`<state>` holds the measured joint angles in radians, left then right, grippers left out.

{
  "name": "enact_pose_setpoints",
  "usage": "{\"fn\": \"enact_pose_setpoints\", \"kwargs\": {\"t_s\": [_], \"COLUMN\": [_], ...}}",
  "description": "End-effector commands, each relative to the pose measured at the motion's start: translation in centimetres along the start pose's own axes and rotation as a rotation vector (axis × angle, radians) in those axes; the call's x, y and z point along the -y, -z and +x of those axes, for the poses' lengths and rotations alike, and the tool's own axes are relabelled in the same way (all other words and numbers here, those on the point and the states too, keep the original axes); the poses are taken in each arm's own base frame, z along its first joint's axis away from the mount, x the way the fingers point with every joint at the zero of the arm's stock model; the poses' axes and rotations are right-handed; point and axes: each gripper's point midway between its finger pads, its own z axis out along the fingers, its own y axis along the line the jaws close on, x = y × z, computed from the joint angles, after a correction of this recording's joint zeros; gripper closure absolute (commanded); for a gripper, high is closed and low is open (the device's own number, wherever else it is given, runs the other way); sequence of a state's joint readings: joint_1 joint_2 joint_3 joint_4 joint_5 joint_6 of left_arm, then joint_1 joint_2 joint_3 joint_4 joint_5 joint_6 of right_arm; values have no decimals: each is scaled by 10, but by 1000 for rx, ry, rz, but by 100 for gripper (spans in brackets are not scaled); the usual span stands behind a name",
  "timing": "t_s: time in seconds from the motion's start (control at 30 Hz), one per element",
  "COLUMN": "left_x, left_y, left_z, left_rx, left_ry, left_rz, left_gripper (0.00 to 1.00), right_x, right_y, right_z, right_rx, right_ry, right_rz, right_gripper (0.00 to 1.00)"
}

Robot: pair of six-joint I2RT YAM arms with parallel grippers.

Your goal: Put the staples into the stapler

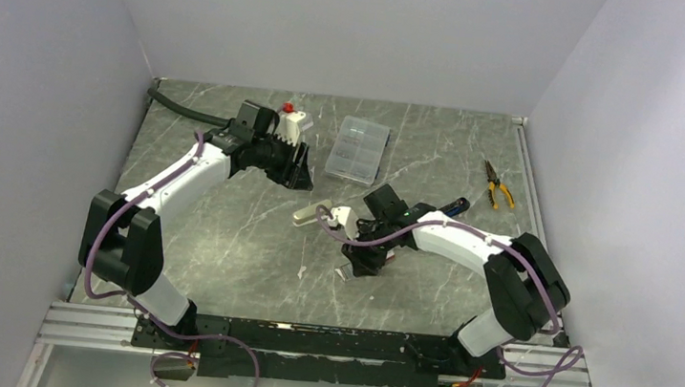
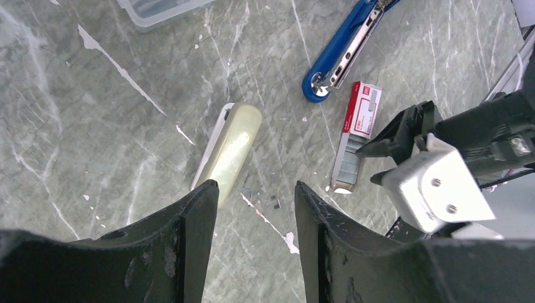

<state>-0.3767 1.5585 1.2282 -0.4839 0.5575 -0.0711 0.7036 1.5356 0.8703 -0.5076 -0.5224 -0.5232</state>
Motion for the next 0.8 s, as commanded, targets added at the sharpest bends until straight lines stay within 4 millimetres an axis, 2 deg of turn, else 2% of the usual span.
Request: {"fn": "enact_pose_setpoints", "kwargs": {"t_s": [0.0,0.5,0.77], "left_x": [3,2,0], "left_y": [8,5,4], "left_z": [-20,-19,-17], "left_rx": [55,42,42], "left_ry": [-35,-24,-22], "left_rz": [-9,1,2], "left_gripper": [47,47,47], "right_x": [22,34,35], "right_y": [0,-5,-12], "right_z": [-9,2,16], "right_rx": [-26,-85,-129], "right_ry": [-77,-74,-32], "right_rz": [116,205,267], "right_gripper": [57,61,68]}}
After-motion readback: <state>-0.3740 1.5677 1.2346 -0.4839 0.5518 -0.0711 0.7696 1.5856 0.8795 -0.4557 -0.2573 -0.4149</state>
